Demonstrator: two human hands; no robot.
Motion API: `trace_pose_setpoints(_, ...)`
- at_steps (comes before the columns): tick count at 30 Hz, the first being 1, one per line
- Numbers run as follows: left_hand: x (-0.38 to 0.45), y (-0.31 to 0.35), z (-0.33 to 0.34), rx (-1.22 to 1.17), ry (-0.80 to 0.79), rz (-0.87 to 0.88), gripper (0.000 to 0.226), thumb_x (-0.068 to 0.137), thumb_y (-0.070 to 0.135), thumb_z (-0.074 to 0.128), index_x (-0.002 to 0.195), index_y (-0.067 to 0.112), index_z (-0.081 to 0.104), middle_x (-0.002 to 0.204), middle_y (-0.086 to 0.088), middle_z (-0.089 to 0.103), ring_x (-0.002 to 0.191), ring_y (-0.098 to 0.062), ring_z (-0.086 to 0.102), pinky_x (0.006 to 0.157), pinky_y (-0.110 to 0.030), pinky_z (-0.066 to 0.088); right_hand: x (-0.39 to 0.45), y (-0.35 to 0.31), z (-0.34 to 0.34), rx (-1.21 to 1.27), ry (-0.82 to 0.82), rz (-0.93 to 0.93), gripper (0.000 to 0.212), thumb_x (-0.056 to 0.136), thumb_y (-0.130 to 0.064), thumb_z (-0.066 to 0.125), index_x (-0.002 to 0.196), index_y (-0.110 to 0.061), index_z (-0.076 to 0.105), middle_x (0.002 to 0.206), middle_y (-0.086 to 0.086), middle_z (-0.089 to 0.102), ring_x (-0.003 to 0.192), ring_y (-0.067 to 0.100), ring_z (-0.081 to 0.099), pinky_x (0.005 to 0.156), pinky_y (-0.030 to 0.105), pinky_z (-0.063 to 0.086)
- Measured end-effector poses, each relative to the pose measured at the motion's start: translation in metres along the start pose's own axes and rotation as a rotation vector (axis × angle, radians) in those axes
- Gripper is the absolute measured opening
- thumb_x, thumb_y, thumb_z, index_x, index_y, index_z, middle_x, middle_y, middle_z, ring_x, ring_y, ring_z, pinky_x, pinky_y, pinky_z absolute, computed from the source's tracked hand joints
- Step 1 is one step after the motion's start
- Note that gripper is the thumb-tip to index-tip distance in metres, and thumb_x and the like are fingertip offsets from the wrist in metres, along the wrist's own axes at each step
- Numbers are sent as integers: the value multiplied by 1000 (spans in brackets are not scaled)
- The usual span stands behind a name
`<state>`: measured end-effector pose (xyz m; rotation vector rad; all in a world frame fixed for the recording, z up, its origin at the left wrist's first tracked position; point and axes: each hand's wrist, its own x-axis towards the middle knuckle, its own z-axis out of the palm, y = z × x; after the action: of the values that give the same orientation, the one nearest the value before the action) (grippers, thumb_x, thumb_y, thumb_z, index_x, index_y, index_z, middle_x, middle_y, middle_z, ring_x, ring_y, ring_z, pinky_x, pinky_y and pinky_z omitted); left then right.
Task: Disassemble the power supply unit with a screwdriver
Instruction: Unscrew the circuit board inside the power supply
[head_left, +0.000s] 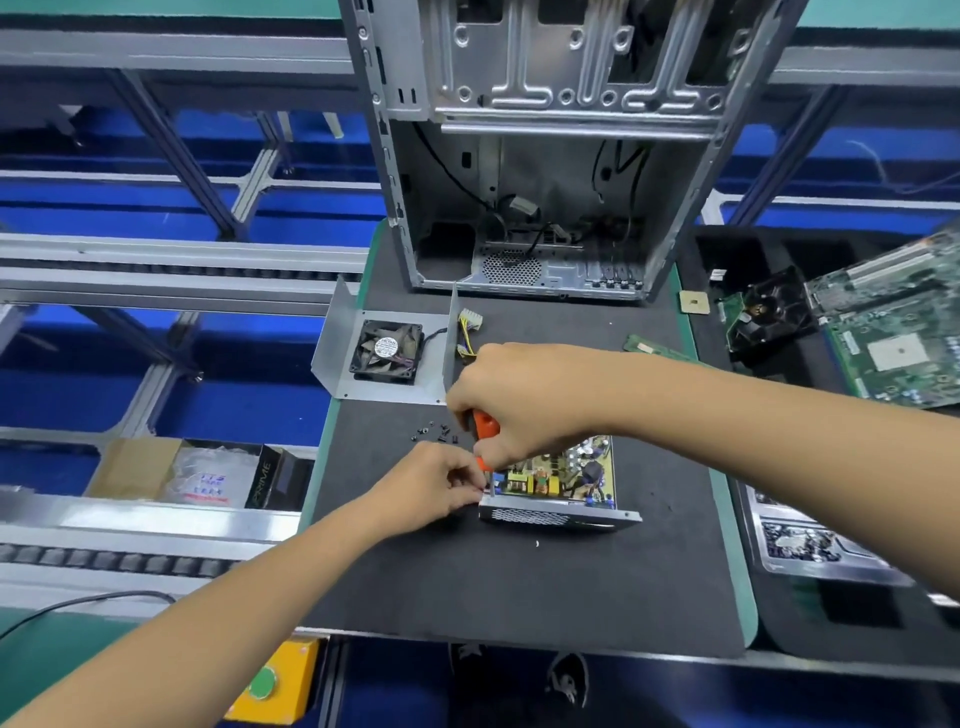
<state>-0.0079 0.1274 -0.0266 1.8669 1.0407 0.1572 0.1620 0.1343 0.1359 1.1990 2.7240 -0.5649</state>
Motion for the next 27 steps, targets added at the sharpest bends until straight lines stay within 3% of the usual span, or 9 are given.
trace_pose_setpoints(3, 2, -4, -1, -61, -6, -18, 21, 77, 13, 74, 72, 30, 65, 75, 9, 67, 58, 2, 52, 62, -14, 45, 0, 4, 0, 3, 13, 17, 23, 75, -41, 64, 79, -18, 63, 60, -14, 45, 58, 3, 44, 43, 22, 25)
trace_pose_setpoints(8, 6, -7, -4, -73, -17, -22, 20, 76, 15, 76, 71, 31, 65, 73, 11, 67, 59, 3, 53, 62, -11, 45, 1, 5, -7, 16, 18, 24, 19, 76, -39, 66, 76, -22, 57, 57, -14, 41, 56, 1, 41, 43, 18, 21)
trace_pose_setpoints(11, 8, -8, -5, -82, -3, -10, 15, 76, 16, 77, 73, 26, 66, 73, 11, 66, 60, 3, 54, 63, -11, 44, 2, 8, -12, 4, 41, 29, 22, 76, -41, 67, 81, -19, 64, 57, -14, 42, 55, -3, 39, 43, 14, 23)
trace_pose_setpoints(14, 8, -8, -4, -97, 16, -3, 11, 75, 18, 79, 75, 22, 68, 74, 8, 67, 61, 2, 54, 62, -11, 43, 3, 7, -15, 9, 38, 27, 23, 76, -39, 67, 85, -17, 67, 58, -14, 44, 56, -2, 39, 45, 18, 29)
trace_pose_setpoints(18, 5, -8, 1, -121, 45, -9, 15, 73, 17, 81, 73, 20, 67, 65, 18, 62, 57, 1, 52, 59, -11, 43, 4, 2, -11, -2, 25, 3, 22, 77, -39, 66, 78, -18, 63, 57, -13, 43, 54, 1, 41, 43, 20, 27)
trace_pose_setpoints(23, 2, -4, 7, -2, 103, 42, 12, 76, 19, 78, 75, 22, 67, 70, 13, 63, 63, -2, 59, 62, -9, 44, 5, -1, -7, -37, 11, -19, 23, 76, -38, 65, 81, -15, 66, 63, -5, 54, 67, 22, 58, 54, 32, 48)
trace_pose_setpoints(27, -1, -1, 10, 131, 143, 80, 7, 80, 21, 74, 83, 16, 70, 77, 14, 61, 64, 4, 54, 63, -4, 36, 6, -4, -6, -56, 24, -45, 24, 76, -38, 64, 78, -14, 65, 59, -5, 52, 61, 21, 53, 49, 29, 41)
